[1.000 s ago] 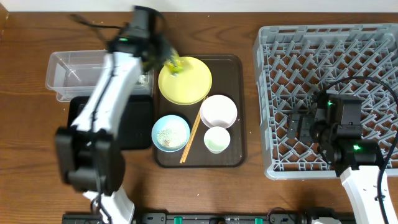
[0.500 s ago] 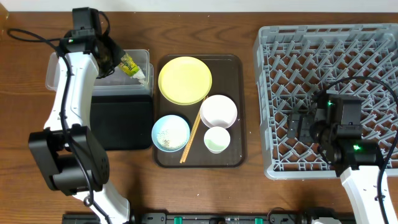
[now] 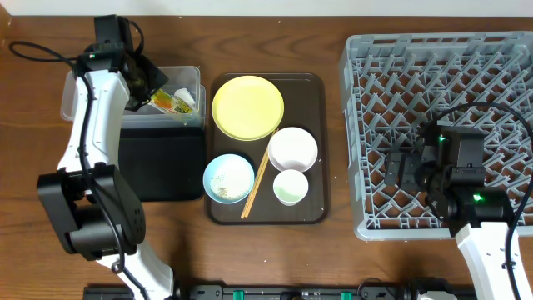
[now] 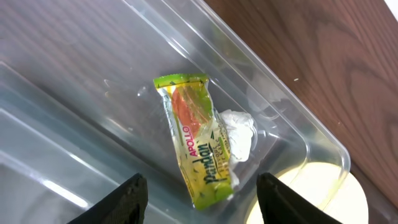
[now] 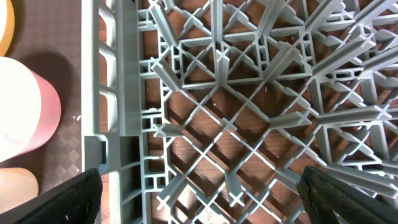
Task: Sort waste into correct bins and load items into the dishwasher rack
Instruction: 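Carry the wrapper left and release it into the clear bin, then reach the left gripper to the white cup and grasp it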
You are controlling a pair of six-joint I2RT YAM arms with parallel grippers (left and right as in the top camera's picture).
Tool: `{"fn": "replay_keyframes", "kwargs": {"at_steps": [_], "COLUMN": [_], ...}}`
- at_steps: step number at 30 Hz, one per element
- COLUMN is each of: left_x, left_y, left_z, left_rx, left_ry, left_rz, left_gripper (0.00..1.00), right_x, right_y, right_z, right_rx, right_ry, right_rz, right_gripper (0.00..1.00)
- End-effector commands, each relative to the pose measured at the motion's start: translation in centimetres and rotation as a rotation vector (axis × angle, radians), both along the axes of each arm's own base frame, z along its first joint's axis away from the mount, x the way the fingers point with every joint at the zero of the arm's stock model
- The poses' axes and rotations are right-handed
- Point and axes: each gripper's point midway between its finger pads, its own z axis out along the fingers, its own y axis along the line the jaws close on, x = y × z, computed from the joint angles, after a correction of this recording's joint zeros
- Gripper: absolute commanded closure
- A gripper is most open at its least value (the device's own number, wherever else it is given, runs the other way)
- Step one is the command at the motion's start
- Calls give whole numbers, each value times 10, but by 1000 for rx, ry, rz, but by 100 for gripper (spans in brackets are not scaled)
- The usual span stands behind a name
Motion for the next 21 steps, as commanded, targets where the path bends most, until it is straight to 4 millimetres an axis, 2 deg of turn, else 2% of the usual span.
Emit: {"fn": "replay_keyframes", "kwargs": {"at_steps": [1,4,7,13,17,21], "left_x": [-8,-14,-27,-84,-120,-150], "left_y": [-10,-39,-80,-151,-185,-208], "left_z": [39,58,60,30,8,-15], "left_rx": [26,30,26,26,30,33], "left_ry": [-72,-106,-81,144,253,334], "left_rz": [-56,-191,-378,-690,-826,-908], "left_gripper": [40,38,35,32,31,31], "right_x": [4,4,5,4,5,5], "right_y": [5,5,5,5,5,5], "right_z": [8,8,8,8,9,9], "right_rx": [9,9,9,9,9,9], "right_ry": [-21,-22,-23,-22,-26,-26], "right_rz": [15,15,15,15,15,15], "right_gripper": [1,1,1,1,1,1]}}
